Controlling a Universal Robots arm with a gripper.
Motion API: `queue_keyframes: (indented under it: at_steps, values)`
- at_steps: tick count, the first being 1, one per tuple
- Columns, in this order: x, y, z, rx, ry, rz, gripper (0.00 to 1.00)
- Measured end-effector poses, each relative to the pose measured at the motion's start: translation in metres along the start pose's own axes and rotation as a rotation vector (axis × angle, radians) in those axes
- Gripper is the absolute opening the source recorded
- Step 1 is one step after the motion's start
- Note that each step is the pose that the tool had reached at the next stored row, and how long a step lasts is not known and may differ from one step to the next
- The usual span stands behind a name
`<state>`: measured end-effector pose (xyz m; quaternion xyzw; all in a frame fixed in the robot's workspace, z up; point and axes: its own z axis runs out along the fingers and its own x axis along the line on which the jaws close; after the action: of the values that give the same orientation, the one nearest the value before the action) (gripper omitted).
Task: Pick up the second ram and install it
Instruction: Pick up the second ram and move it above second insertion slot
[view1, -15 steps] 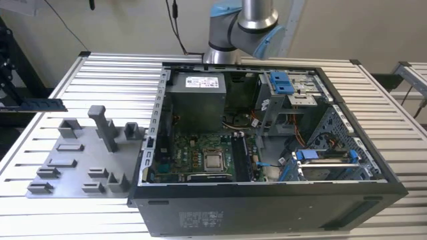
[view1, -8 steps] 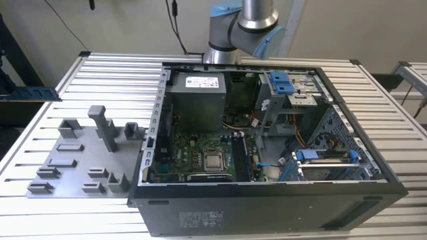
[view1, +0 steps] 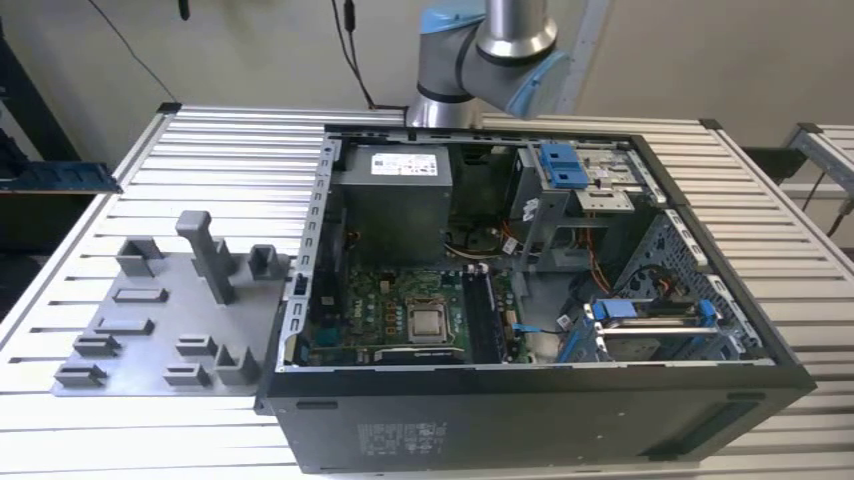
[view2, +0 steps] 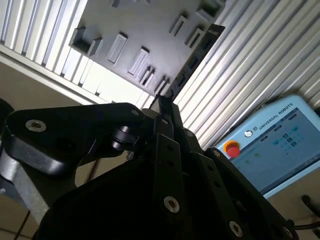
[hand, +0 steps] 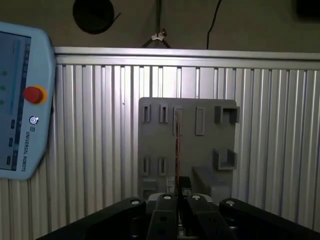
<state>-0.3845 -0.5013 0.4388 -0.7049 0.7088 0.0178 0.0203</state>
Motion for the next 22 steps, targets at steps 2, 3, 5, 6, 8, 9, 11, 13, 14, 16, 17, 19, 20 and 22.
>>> queue_keyframes:
  at_steps: [2, 3, 5, 6, 8, 9, 11, 13, 14, 16, 17, 19, 20, 22]
  values:
    - [0.0000, -0.0064, 0.0001, -0.0021, 0.0000, 0.000, 0.14]
    - [0.0000, -0.0096, 0.0002, -0.0029, -0.0001, 0.000, 0.14]
    - [-0.0001, -0.0146, 0.0001, -0.0041, 0.0000, 0.000, 0.14]
    - [-0.0001, -0.0168, 0.0001, -0.0045, 0.0000, 0.000, 0.14]
    - [-0.0001, -0.0218, 0.0002, -0.0052, -0.0001, 0.000, 0.14]
    - [-0.0001, -0.0240, 0.0002, -0.0055, -0.0001, 0.000, 0.14]
    - [-0.0001, -0.0288, 0.0002, -0.0059, -0.0001, 0.000, 0.14]
    - [-0.0002, -0.0331, 0.0002, -0.0064, 0.0000, 0.000, 0.14]
    - [-0.0002, -0.0354, 0.0003, -0.0064, -0.0001, 0.000, 0.14]
    - [-0.0002, -0.0403, 0.0002, -0.0068, -0.0001, 0.000, 0.14]
    - [-0.0002, -0.0427, 0.0003, -0.0069, -0.0001, 0.000, 0.14]
    - [-0.0002, -0.0472, 0.0003, -0.0071, -0.0001, 0.000, 0.14]
    - [-0.0002, -0.0493, 0.0003, -0.0071, -0.0001, 0.000, 0.14]
    - [-0.0003, -0.0536, 0.0003, -0.0071, -0.0001, 0.000, 0.14]
